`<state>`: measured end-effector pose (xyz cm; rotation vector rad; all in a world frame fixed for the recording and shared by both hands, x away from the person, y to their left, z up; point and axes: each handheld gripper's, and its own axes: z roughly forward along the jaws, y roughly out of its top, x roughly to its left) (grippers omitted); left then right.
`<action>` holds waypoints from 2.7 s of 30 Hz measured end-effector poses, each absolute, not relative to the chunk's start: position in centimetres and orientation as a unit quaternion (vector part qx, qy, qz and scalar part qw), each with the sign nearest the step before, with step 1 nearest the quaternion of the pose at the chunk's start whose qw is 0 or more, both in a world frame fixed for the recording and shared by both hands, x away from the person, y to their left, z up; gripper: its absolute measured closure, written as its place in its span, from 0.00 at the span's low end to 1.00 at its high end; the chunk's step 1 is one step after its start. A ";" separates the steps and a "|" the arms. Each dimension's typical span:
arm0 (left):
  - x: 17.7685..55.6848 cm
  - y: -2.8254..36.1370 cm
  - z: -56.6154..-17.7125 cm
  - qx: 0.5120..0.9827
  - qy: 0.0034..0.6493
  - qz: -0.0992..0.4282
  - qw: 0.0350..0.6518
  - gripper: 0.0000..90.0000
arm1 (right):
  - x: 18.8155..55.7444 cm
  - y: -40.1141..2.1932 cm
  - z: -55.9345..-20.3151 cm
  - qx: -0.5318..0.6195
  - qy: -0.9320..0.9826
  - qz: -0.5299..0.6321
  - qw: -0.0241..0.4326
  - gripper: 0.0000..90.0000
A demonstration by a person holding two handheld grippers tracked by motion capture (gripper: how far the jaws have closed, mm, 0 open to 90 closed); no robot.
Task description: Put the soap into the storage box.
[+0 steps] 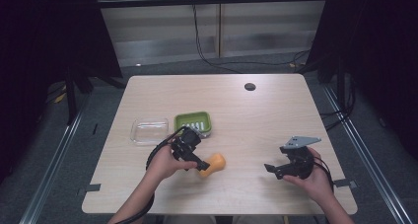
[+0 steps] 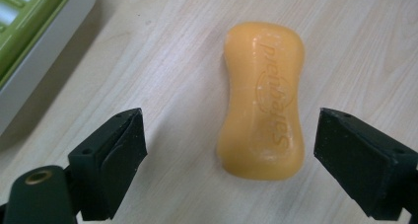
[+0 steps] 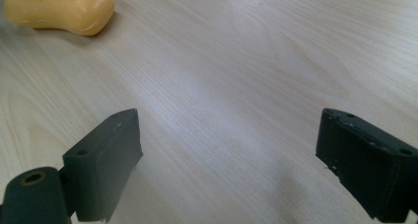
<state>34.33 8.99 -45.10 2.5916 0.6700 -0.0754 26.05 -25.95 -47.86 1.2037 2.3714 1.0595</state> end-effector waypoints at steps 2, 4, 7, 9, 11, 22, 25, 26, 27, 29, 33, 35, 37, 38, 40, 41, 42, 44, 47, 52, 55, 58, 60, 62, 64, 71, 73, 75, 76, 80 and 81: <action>34.3 8.9 -45.2 0.941 0.246 -0.026 0.233 0.13 | 26.1 -26.0 -47.9 0.414 0.820 0.369 0.140 0.11; 34.2 8.7 -45.3 0.943 0.244 -0.024 0.226 0.13 | 26.2 -26.0 -47.8 0.413 0.820 0.371 0.141 0.11; 34.0 8.2 -45.6 0.944 0.240 -0.025 0.226 0.13 | 26.3 -26.0 -47.8 0.413 0.820 0.371 0.140 0.11; 33.9 7.8 -45.7 0.945 0.235 -0.024 0.227 0.13 | 26.3 -26.0 -47.8 0.413 0.819 0.371 0.141 0.11; 33.8 7.3 -45.6 0.948 0.227 -0.021 0.223 0.13 | 26.3 -26.0 -47.8 0.414 0.819 0.372 0.141 0.11; 33.5 4.7 -46.4 0.960 0.202 -0.013 0.191 0.21 | 26.0 -26.3 -47.6 0.419 0.815 0.372 0.144 0.10; 33.5 4.5 -46.7 0.962 0.196 -0.016 0.188 0.22 | 26.0 -26.4 -47.7 0.421 0.815 0.373 0.142 0.10; 33.5 4.4 -46.8 0.963 0.198 -0.019 0.184 0.25 | 26.0 -26.4 -47.6 0.420 0.814 0.374 0.143 0.10; 33.6 4.3 -46.9 0.963 0.197 -0.021 0.182 0.25 | 26.0 -26.4 -47.6 0.420 0.814 0.374 0.143 0.10; 33.6 4.0 -47.2 0.964 0.200 -0.020 0.176 0.28 | 26.0 -26.5 -47.6 0.420 0.815 0.374 0.142 0.10; 33.4 3.4 -47.0 0.972 0.182 -0.011 0.147 0.44 | 26.0 -26.4 -47.7 0.420 0.815 0.372 0.144 0.10; 33.3 3.3 -47.0 0.973 0.182 -0.004 0.141 0.54 | 26.0 -26.4 -47.7 0.421 0.815 0.371 0.143 0.10; 33.3 3.1 -46.9 0.973 0.186 -0.008 0.133 0.54 | 26.0 -26.4 -47.7 0.421 0.816 0.370 0.144 0.10; 33.3 3.0 -46.9 0.974 0.184 -0.006 0.128 0.54 | 26.0 -26.4 -47.7 0.420 0.816 0.371 0.143 0.10; 33.4 3.0 -46.8 0.975 0.183 -0.016 0.124 0.55 | 26.0 -26.4 -47.7 0.419 0.816 0.371 0.143 0.10; 33.4 3.1 -46.7 0.974 0.187 -0.022 0.127 0.55 | 26.0 -26.4 -47.7 0.418 0.817 0.371 0.143 0.10; 33.5 3.2 -46.6 0.975 0.182 -0.025 0.125 0.55 | 26.0 -26.4 -47.7 0.418 0.817 0.370 0.144 0.10; 33.8 3.4 -46.3 0.972 0.193 -0.031 0.131 0.55 | 26.1 -26.4 -47.7 0.420 0.816 0.370 0.144 0.10; 34.2 3.7 -45.7 0.975 0.185 -0.033 0.121 0.55 | 26.0 -26.4 -47.7 0.420 0.816 0.371 0.144 0.10; 34.6 3.9 -45.0 0.974 0.188 -0.036 0.123 0.55 | 26.1 -26.5 -47.7 0.419 0.816 0.370 0.145 0.10; 34.8 4.0 -44.8 0.974 0.188 -0.038 0.121 0.55 | 26.1 -26.5 -47.6 0.417 0.817 0.371 0.144 0.10; 35.2 4.3 -44.5 0.975 0.183 -0.042 0.121 0.55 | 26.0 -26.4 -47.7 0.421 0.816 0.368 0.144 0.10; 35.2 4.4 -44.3 0.974 0.186 -0.043 0.124 0.55 | 26.0 -26.4 -47.7 0.419 0.817 0.369 0.145 0.10; 35.4 4.6 -44.1 0.973 0.188 -0.048 0.125 0.55 | 26.1 -26.4 -47.7 0.419 0.817 0.368 0.146 0.11; 35.6 4.9 -43.8 0.973 0.188 -0.045 0.127 0.55 | 26.1 -26.4 -47.7 0.419 0.817 0.369 0.145 0.10; 36.5 5.4 -43.0 0.975 0.181 -0.045 0.120 0.55 | 26.1 -26.3 -47.7 0.415 0.819 0.369 0.146 0.10; 36.7 5.6 -42.8 0.975 0.180 -0.049 0.122 0.55 | 26.1 -26.3 -47.7 0.415 0.819 0.369 0.146 0.10; 36.9 5.7 -42.6 0.977 0.172 -0.045 0.116 0.55 | 26.1 -26.3 -47.7 0.415 0.819 0.369 0.145 0.10; 36.9 5.7 -42.6 0.975 0.180 -0.046 0.120 0.55 | 26.1 -26.3 -47.7 0.414 0.819 0.368 0.147 0.11; 37.3 5.9 -42.3 0.976 0.174 -0.045 0.123 0.55 | 26.1 -26.3 -47.7 0.415 0.819 0.369 0.146 0.10; 37.4 5.9 -42.3 0.977 0.171 -0.042 0.123 0.55 | 26.1 -26.3 -47.7 0.414 0.819 0.369 0.146 0.10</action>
